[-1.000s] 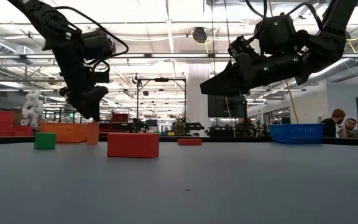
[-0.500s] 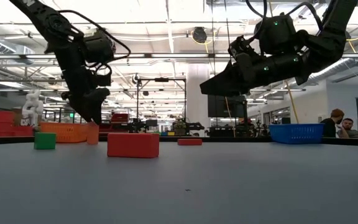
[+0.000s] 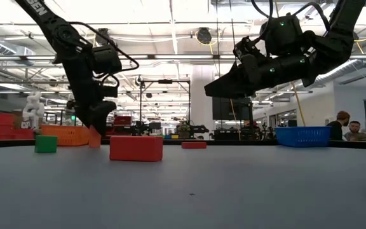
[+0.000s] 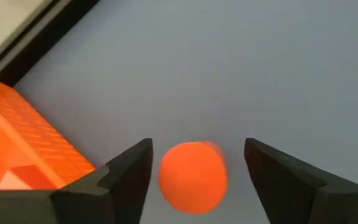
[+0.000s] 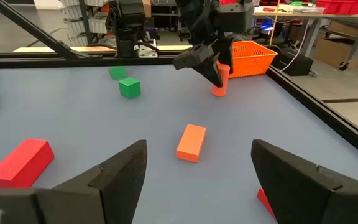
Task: Sort & place blocks by color
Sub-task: Put the orange block into the orange bin, then adjust the orange bin, then put the pink block into the blue bin
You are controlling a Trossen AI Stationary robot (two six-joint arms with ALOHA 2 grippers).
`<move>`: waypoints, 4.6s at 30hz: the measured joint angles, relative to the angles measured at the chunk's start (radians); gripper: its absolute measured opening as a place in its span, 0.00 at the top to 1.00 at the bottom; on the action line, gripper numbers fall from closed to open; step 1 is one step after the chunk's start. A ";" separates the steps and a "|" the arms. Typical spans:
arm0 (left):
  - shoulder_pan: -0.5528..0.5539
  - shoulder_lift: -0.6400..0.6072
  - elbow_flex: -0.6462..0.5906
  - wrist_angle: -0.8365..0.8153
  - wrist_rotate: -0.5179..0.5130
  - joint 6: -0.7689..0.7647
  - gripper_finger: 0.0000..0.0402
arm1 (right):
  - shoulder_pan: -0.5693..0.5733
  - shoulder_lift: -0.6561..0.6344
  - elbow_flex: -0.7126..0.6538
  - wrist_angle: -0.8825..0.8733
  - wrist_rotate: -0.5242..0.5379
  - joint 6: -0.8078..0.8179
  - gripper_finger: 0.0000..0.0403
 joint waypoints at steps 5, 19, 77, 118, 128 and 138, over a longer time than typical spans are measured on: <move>0.000 0.000 0.000 -0.009 -0.002 -0.013 0.58 | 0.000 0.000 0.000 0.000 0.000 0.000 0.30; 0.000 -0.012 0.041 -0.041 -0.016 0.058 0.67 | 0.000 0.000 0.000 0.000 0.000 0.000 0.30; 0.081 -0.104 0.124 -0.145 -0.014 0.070 0.29 | 0.000 -0.001 0.000 0.030 0.000 -0.026 0.30; 0.183 -0.104 -0.003 -0.239 -0.205 0.011 0.38 | 0.000 0.000 0.000 0.037 0.000 0.054 0.30; 0.173 -0.104 0.096 -0.254 -0.205 0.037 0.38 | 0.000 0.000 0.000 0.037 0.000 0.234 0.30; 0.056 -0.105 0.201 -0.199 -0.057 0.093 0.38 | 0.000 0.000 0.000 0.045 0.001 0.235 0.30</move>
